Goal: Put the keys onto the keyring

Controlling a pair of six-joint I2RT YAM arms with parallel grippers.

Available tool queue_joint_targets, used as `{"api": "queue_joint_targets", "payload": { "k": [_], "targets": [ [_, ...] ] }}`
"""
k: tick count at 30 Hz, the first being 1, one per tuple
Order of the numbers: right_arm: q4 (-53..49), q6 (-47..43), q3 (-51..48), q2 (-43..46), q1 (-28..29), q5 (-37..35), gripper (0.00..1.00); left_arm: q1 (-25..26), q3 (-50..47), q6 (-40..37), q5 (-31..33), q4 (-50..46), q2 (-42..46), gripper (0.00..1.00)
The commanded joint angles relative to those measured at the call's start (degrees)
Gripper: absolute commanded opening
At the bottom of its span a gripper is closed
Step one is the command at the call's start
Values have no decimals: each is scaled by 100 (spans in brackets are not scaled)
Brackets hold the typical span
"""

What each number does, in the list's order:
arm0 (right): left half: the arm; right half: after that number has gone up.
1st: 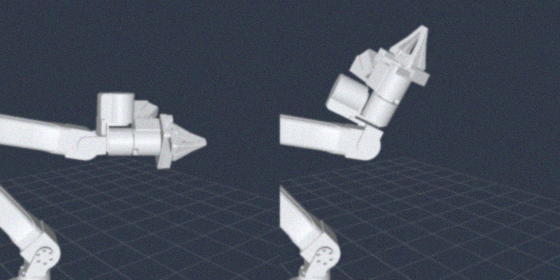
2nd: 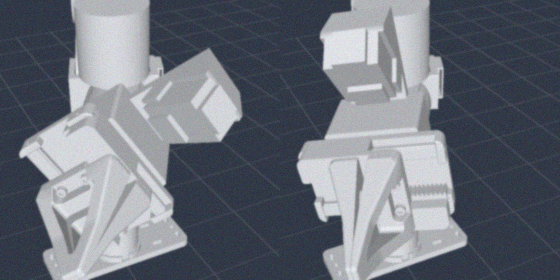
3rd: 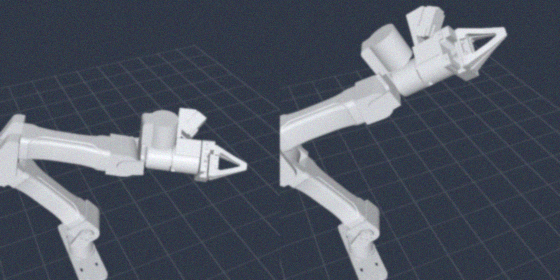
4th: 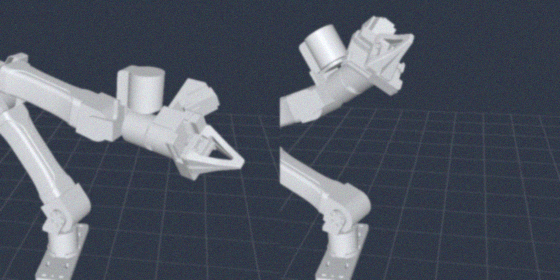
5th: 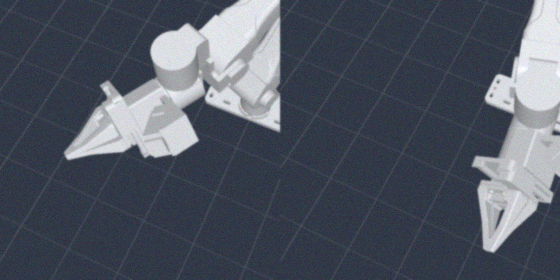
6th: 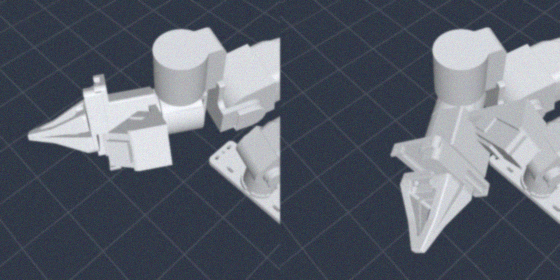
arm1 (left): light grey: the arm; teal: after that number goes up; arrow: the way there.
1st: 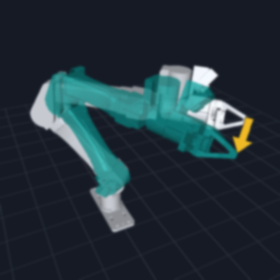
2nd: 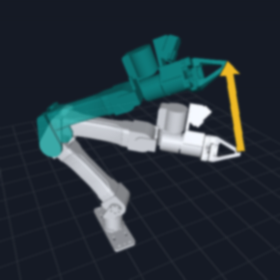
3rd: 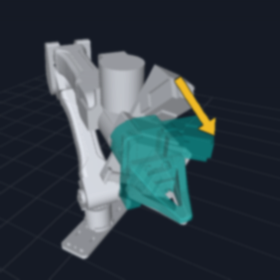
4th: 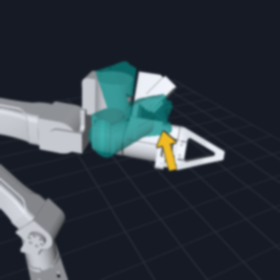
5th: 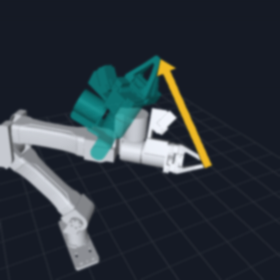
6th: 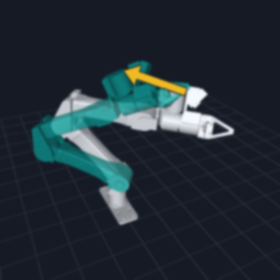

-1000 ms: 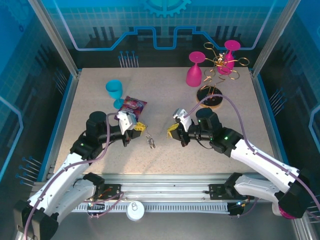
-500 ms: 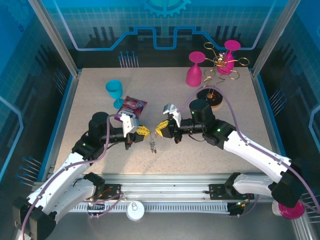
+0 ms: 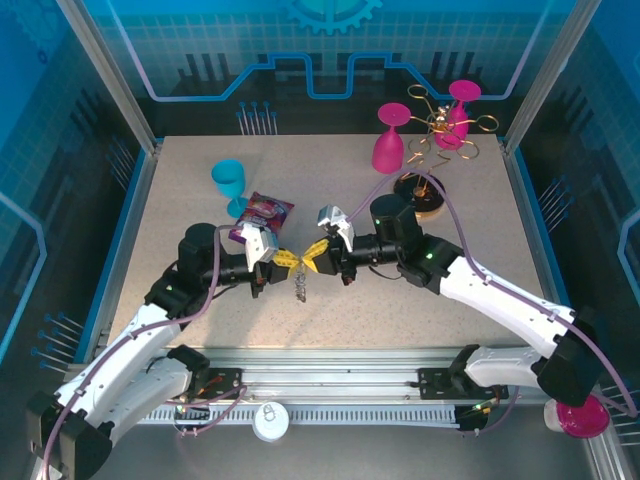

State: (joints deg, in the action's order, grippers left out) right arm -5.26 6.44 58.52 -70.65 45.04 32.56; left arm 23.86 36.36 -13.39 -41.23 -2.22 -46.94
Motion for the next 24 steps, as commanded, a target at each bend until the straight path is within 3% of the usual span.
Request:
{"api": "queue_joint_targets", "payload": {
  "k": [1,12,24],
  "targets": [
    [139,41,176,-53,60,-81,0,27,10,91,-112,197,18,0],
    [-139,129,164,-70,76,-736,0,28,-6,87,-138,257,14,0],
    [-309,177,221,-159,89,-813,0,29,-41,352,-33,467,10,0]
  ]
}}
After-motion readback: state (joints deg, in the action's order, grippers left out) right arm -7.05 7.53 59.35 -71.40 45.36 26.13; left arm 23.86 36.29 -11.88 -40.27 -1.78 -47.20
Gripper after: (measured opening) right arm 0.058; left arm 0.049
